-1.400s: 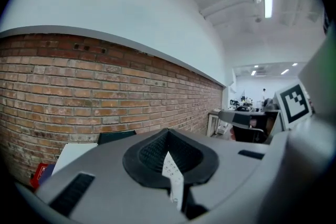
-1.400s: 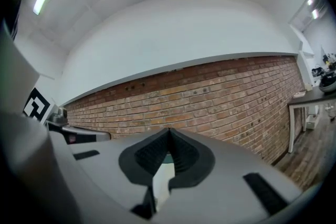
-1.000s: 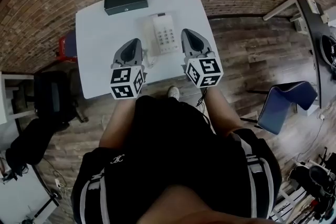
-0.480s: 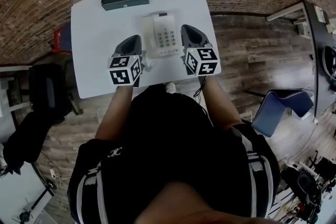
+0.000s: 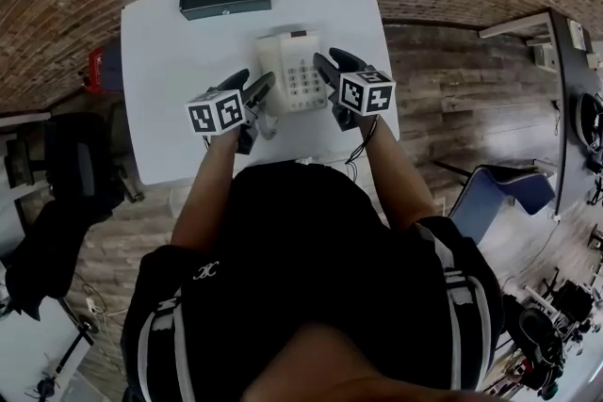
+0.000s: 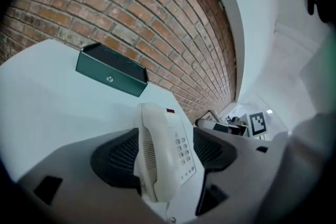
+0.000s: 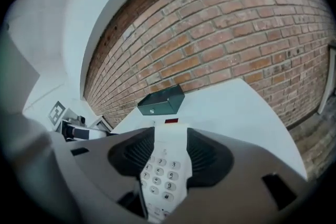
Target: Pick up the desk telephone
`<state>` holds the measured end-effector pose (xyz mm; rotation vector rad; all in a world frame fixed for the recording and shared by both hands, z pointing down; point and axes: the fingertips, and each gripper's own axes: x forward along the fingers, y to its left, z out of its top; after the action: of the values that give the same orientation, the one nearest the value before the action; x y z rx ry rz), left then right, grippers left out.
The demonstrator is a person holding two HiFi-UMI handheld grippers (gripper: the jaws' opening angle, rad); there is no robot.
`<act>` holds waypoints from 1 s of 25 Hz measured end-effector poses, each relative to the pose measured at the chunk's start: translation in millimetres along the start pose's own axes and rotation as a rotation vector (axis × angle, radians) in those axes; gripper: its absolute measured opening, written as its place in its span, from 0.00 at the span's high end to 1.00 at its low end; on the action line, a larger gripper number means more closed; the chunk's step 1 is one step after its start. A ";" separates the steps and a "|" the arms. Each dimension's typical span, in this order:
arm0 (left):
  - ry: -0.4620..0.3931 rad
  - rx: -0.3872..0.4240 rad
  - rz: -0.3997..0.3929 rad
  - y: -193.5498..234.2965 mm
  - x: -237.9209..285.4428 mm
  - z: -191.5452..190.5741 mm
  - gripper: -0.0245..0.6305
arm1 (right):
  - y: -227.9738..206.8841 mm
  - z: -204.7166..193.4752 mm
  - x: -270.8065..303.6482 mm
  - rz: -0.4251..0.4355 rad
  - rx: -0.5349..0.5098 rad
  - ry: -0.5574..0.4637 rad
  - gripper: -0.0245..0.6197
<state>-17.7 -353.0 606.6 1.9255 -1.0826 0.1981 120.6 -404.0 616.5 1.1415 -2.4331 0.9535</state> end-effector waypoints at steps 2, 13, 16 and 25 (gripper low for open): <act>0.032 -0.037 -0.017 10.2 8.1 -6.0 0.48 | -7.5 -8.5 10.1 0.017 0.054 0.049 0.66; 0.089 -0.325 -0.181 32.1 40.6 -23.1 0.46 | -21.5 -35.6 38.8 0.075 0.143 0.204 0.62; 0.102 -0.342 -0.193 35.1 44.0 -26.9 0.46 | -22.3 -44.0 42.6 0.092 0.188 0.233 0.62; 0.175 -0.313 -0.233 31.0 50.7 -33.8 0.46 | -20.8 -53.8 48.6 0.144 0.328 0.254 0.62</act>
<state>-1.3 -364.9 672.0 1.6992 -0.7200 0.0612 104.2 -405.4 690.1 0.8804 -2.2308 1.4873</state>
